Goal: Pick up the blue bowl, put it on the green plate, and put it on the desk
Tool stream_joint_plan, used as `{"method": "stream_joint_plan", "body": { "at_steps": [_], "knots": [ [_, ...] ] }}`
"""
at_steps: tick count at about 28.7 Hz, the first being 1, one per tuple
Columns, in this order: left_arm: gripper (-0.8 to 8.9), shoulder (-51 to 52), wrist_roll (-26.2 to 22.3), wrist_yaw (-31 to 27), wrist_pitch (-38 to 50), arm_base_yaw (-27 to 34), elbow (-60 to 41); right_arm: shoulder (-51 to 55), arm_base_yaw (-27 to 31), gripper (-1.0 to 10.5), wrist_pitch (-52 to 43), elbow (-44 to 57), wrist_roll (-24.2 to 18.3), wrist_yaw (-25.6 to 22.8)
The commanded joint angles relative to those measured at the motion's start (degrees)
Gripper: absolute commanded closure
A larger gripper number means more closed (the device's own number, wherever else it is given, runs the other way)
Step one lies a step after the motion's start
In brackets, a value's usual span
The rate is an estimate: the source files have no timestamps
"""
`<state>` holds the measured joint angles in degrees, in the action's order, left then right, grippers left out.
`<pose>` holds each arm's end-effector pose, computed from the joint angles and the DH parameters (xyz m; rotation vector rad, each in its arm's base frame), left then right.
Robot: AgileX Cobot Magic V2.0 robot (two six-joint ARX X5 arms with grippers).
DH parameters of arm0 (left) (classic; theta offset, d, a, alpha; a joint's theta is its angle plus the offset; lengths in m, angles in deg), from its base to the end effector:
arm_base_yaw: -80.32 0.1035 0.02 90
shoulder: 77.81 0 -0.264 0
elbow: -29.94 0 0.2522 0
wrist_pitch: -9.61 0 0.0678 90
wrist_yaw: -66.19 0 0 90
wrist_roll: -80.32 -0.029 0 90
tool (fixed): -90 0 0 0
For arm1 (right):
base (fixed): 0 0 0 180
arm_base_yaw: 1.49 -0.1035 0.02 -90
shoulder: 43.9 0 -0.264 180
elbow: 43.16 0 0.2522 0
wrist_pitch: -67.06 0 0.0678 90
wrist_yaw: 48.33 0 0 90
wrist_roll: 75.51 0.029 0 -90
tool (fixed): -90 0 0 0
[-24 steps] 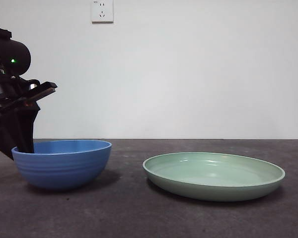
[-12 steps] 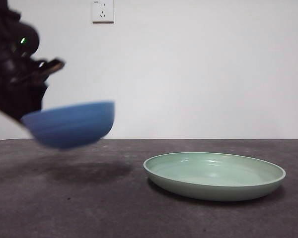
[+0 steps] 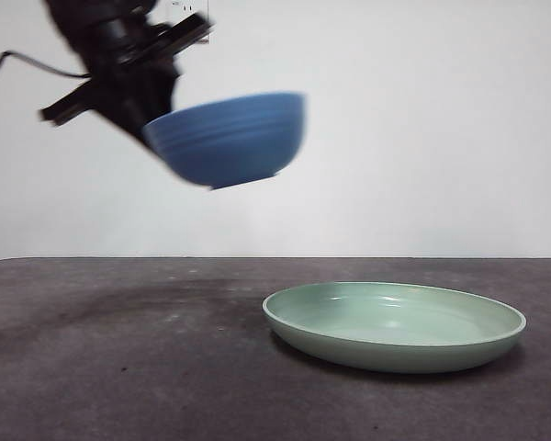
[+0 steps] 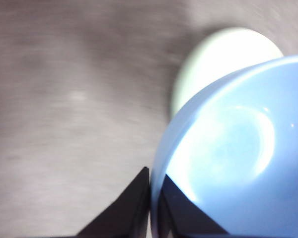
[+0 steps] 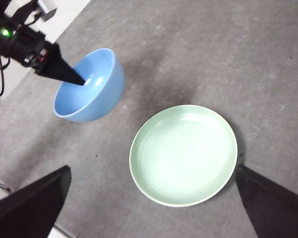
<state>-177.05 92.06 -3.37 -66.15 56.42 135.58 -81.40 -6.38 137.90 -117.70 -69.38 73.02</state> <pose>0.3127 -0.1496 0.3033 -0.1324 1.3011 -0.5456 0.0872 0.0226 0.3646 0.2377 0.6167 0.5827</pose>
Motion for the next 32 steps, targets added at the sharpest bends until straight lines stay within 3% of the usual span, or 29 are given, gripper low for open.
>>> {"method": "stream_joint_plan", "body": {
  "at_steps": [1, 8, 14, 32],
  "knots": [
    [8.04, -4.4, 0.9, -0.7, -1.7, -4.0, 6.0, 1.1, -0.2, 3.4, 1.7, -1.2, -0.9, -0.1],
    [8.04, -17.2, -0.9, -3.2, -7.2, -12.6, 21.4, 4.4, -0.2, 3.4, 5.8, -1.2, -1.0, -0.9],
    [8.04, -26.7, -2.0, -5.9, -10.8, -16.0, 30.7, 6.0, -0.2, 3.4, 9.3, -1.2, -2.5, -7.1],
    [8.04, -34.7, -2.2, -7.2, -6.5, -17.4, 31.2, 6.3, -0.2, 3.4, 9.0, -1.2, -3.6, -9.0]
  ]
}}
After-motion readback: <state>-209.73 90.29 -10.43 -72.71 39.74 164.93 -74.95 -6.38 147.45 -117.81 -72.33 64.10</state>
